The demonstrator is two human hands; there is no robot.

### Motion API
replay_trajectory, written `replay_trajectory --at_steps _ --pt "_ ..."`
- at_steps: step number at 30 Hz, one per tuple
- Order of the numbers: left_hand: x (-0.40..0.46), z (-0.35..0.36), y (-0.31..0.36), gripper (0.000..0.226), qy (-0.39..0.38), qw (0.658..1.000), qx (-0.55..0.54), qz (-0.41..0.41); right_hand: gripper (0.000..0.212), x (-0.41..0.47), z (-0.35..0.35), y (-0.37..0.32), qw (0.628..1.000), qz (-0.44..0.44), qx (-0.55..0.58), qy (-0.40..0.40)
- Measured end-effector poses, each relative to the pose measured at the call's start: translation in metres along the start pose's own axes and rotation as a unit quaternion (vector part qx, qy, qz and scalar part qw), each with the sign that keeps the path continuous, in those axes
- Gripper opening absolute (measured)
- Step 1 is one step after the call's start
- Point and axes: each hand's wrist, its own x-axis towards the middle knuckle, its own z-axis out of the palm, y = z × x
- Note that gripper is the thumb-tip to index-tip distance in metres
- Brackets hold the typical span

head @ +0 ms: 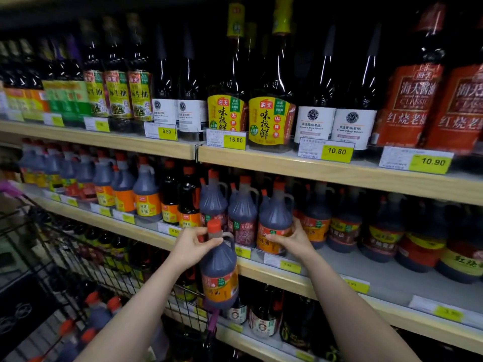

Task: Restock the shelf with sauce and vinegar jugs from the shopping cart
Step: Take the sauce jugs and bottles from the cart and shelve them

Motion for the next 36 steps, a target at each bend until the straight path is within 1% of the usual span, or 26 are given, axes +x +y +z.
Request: replay_trajectory --at_steps 2,4,5,6,7,8,10,11,12,14,17,19,20,21,22,24,26,28,31,33,36 --pt "-0.001 -0.002 0.003 0.013 -0.007 1.000 0.008 0.004 0.097 -0.008 -0.004 -0.006 0.999 -0.018 -0.021 -0.017" --pt "-0.002 -0.004 0.010 0.014 -0.011 1.000 0.014 0.010 0.102 -0.028 -0.010 -0.010 0.996 -0.053 -0.066 0.015" --pt "-0.003 -0.005 0.017 0.011 -0.012 1.000 0.013 0.018 0.102 -0.043 -0.012 -0.011 0.992 -0.085 -0.093 0.029" --pt "-0.004 -0.005 0.024 0.008 -0.018 0.999 0.012 0.026 0.098 -0.058 -0.010 -0.012 0.987 -0.116 -0.112 0.025" --pt "-0.004 -0.005 0.032 0.008 -0.026 0.999 0.012 0.037 0.094 -0.074 -0.005 -0.011 0.985 -0.131 -0.116 -0.001" --pt "-0.003 -0.004 0.040 0.011 -0.036 0.998 0.008 0.045 0.093 -0.085 0.001 -0.012 0.985 -0.127 -0.112 -0.041" --pt "-0.004 0.000 0.057 0.016 -0.057 0.996 -0.004 0.068 0.097 -0.099 0.021 -0.013 0.985 -0.085 -0.096 -0.114" --pt "-0.004 0.002 0.065 0.015 -0.060 0.995 -0.008 0.079 0.100 -0.103 0.030 -0.015 0.985 -0.076 -0.086 -0.131" --pt "-0.005 0.006 0.070 0.013 -0.059 0.995 -0.012 0.080 0.103 -0.104 0.037 -0.015 0.986 -0.074 -0.077 -0.131" --pt "-0.006 0.012 0.078 0.014 -0.064 0.994 -0.036 0.081 0.099 -0.103 0.043 -0.014 0.991 -0.069 -0.067 -0.089" --pt "-0.008 0.017 0.084 0.021 -0.107 0.988 -0.044 0.106 0.082 -0.109 0.032 -0.013 0.996 -0.061 -0.056 -0.038" --pt "-0.009 0.020 0.078 0.043 -0.137 0.983 -0.088 0.086 0.075 -0.115 0.019 -0.013 0.997 -0.059 -0.046 -0.013" --pt "-0.011 0.023 0.071 0.055 -0.136 0.983 -0.105 0.064 0.073 -0.118 0.011 -0.013 0.997 -0.059 -0.044 -0.003" --pt "-0.013 0.027 0.063 0.061 -0.123 0.986 -0.097 0.054 0.073 -0.120 0.002 -0.014 0.997 -0.061 -0.043 0.008" --pt "-0.014 0.033 0.054 0.061 -0.102 0.991 -0.061 0.057 0.077 -0.121 -0.008 -0.016 0.996 -0.069 -0.053 0.016" --pt "-0.016 0.049 0.044 0.064 -0.089 0.993 0.018 0.078 0.084 -0.120 -0.029 -0.023 0.991 -0.093 -0.086 0.040" --pt "-0.011 0.069 0.045 0.075 -0.076 0.991 0.063 0.096 0.082 -0.115 -0.046 -0.029 0.985 -0.113 -0.107 0.071" --pt "-0.004 0.088 0.049 0.083 -0.027 0.993 0.066 0.098 0.081 -0.108 -0.057 -0.039 0.978 -0.138 -0.115 0.108" --pt "0.005 0.113 0.049 0.083 0.030 0.994 0.068 0.079 0.077 -0.095 -0.066 -0.038 0.971 -0.157 -0.110 0.144" --pt "0.006 0.130 0.045 0.082 0.061 0.993 0.061 0.081 0.075 -0.085 -0.067 -0.034 0.967 -0.161 -0.118 0.161" --pt "0.011 0.150 0.037 0.086 0.098 0.993 0.055 0.041 0.077 -0.066 -0.066 -0.013 0.967 -0.140 -0.106 0.185"
